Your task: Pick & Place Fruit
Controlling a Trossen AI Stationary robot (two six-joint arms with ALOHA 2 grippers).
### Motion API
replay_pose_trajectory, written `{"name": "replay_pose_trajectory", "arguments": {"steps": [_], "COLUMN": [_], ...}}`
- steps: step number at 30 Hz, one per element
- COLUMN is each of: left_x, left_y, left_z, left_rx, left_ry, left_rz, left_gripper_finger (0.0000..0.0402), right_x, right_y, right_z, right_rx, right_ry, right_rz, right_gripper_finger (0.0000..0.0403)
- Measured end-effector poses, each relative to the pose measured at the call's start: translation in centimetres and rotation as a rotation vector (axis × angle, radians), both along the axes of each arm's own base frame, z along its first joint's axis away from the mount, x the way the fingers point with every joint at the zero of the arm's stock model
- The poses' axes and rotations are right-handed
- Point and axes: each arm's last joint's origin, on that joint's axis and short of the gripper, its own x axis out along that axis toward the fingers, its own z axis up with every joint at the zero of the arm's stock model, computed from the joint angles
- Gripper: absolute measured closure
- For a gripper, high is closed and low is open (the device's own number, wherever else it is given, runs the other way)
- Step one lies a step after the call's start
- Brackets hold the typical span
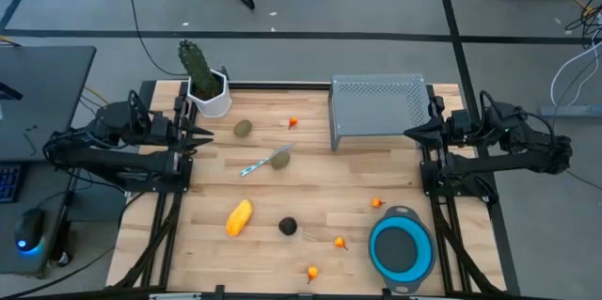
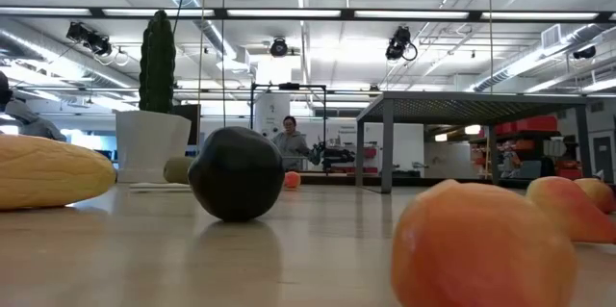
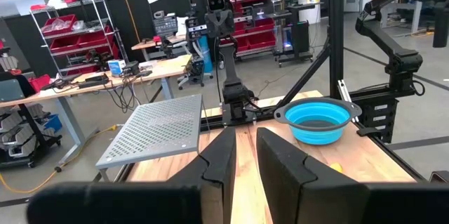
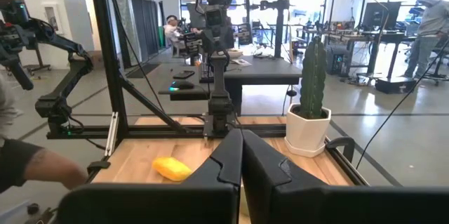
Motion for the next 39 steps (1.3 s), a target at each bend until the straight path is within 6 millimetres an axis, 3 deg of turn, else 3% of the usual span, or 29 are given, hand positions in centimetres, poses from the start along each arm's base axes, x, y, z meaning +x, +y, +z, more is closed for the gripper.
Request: {"name": "replay_pose_trajectory", "arguments": {"steps": [33,39], "left_x": [0.0,0.01], "left_y": [0.0,0.01], "left_z": [-0.01,0.31], "left_rx": [0.0,-0.101], "left_ry": [0.0,-0.033], "left_rz": [0.0,0.002], "left_gripper_finger": [0.0336,0.0336], "right_x": [0.0,0.0], "right_y": [0.0,0.0], "right_z": [0.0,0.0], "right_rx": [0.0,0.0], "right_ry": [0.0,0.0], "right_rz": [0.0,0.0], "right_gripper_finger": [0.0393,0.0393]}}
